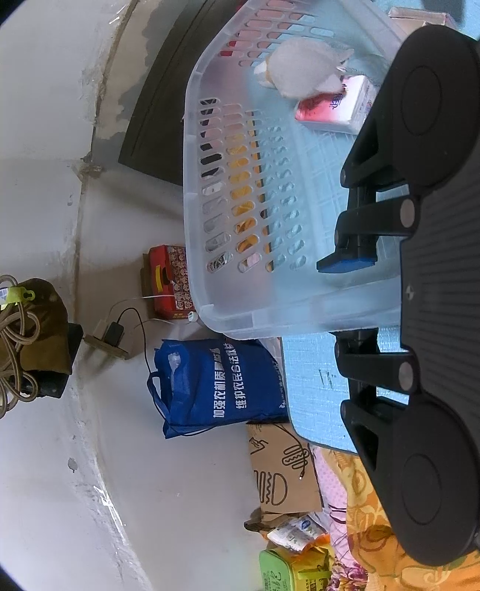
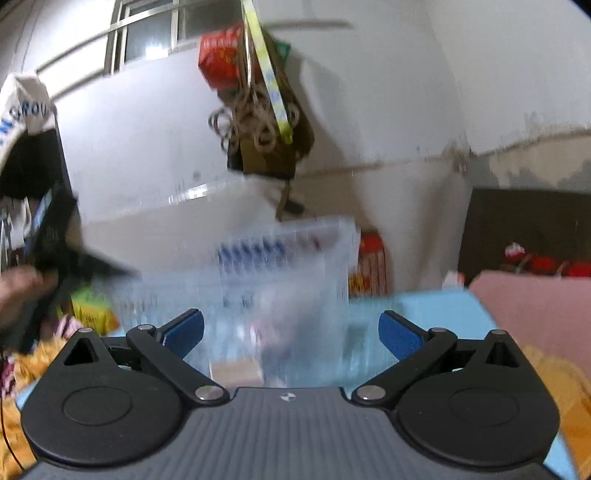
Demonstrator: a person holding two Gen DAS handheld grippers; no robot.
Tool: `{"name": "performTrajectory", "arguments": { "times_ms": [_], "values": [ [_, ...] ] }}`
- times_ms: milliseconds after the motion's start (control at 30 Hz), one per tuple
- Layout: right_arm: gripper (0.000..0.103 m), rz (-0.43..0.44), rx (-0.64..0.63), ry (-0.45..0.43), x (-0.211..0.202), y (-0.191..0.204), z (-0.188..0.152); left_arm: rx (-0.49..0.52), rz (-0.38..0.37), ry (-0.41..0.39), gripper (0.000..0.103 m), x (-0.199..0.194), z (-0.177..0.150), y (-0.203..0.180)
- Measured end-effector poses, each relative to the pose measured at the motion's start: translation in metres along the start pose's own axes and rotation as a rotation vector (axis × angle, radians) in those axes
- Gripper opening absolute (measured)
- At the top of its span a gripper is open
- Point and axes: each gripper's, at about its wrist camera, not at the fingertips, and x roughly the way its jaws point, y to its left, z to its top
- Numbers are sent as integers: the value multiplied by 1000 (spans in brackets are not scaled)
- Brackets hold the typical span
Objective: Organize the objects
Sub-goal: 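Grasp the red paper box with the right gripper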
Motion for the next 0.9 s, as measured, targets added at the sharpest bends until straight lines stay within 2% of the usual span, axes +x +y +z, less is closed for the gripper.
{"name": "performTrajectory", "arguments": {
  "times_ms": [200,333,433,467,500,567,900],
  "values": [
    [103,66,-83,75,15,15,-20,8,9,2,30,0,0,-2],
    [103,114,-93,103,17,17,-26,7,12,1,30,-1,0,-3],
    [90,117,-96,153,20,17,-32,9,15,1,30,-1,-1,-3],
    [81,134,-83,162,22,14,-34,9,14,1,30,-1,-1,-3],
    [73,141,-69,156,21,12,-35,7,11,1,30,-1,-1,-3],
    [68,138,-33,133,19,6,-38,11,13,0,30,0,0,-3],
    [67,133,13,15,0,-2,-43,15,13,-2,30,-1,-1,-3]
  ]
}}
